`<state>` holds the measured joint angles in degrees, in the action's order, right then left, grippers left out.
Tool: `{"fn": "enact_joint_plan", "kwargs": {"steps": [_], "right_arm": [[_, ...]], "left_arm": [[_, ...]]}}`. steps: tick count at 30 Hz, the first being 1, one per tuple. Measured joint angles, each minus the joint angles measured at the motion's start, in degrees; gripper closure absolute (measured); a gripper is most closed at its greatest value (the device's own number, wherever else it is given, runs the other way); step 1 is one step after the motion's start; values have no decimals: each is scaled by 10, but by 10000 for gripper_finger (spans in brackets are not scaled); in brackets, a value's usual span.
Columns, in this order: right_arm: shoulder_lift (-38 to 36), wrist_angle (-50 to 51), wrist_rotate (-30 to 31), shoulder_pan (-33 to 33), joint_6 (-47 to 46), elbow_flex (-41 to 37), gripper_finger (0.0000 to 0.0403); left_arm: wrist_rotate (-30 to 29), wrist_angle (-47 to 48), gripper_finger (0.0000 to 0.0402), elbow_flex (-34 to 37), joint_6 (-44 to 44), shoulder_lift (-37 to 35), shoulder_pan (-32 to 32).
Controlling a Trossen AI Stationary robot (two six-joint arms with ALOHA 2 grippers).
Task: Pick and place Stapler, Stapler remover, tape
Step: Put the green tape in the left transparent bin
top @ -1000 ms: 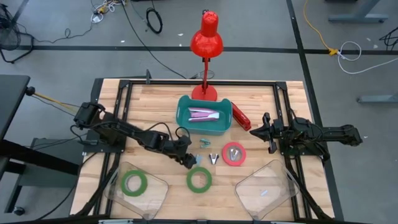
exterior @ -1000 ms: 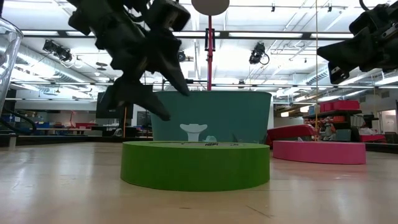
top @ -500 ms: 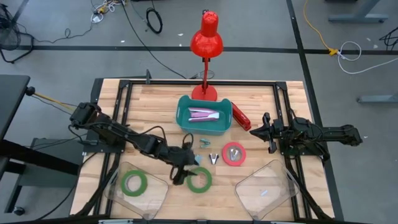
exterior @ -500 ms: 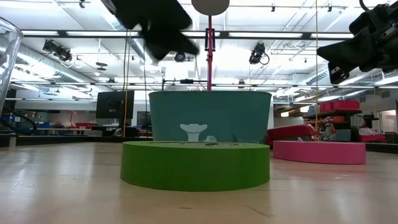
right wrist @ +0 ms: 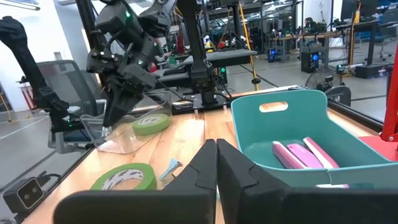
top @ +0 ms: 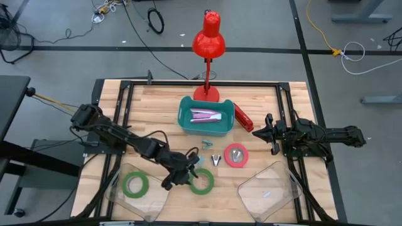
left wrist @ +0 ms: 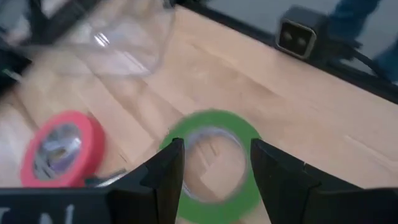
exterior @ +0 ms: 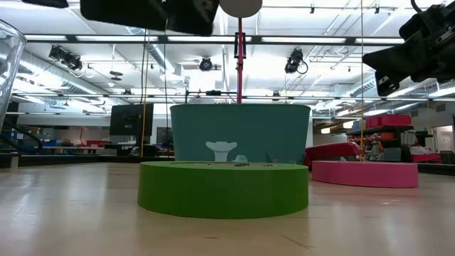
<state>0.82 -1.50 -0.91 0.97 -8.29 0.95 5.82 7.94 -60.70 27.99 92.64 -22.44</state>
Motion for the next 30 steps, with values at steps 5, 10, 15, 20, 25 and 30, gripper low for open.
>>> {"fn": "enact_joint_plan", "kwargs": {"steps": [5,10,15,20,25,30], "right_arm": [[0,0,0,0,0,0,396],[0,0,0,0,0,0,396],[0,0,0,0,0,0,396],[0,0,0,0,0,0,396],[0,0,0,0,0,0,396],[0,-1,0,0,0,0,396]], "left_arm": [[5,137,225,-73,68,-1,5],[-4,179,241,-107,141,-1,3],[-15,209,248,-116,167,0,9],[-21,251,248,-115,285,23,21],[-27,283,248,-114,402,55,25],[-32,269,248,-114,447,84,27]]}}
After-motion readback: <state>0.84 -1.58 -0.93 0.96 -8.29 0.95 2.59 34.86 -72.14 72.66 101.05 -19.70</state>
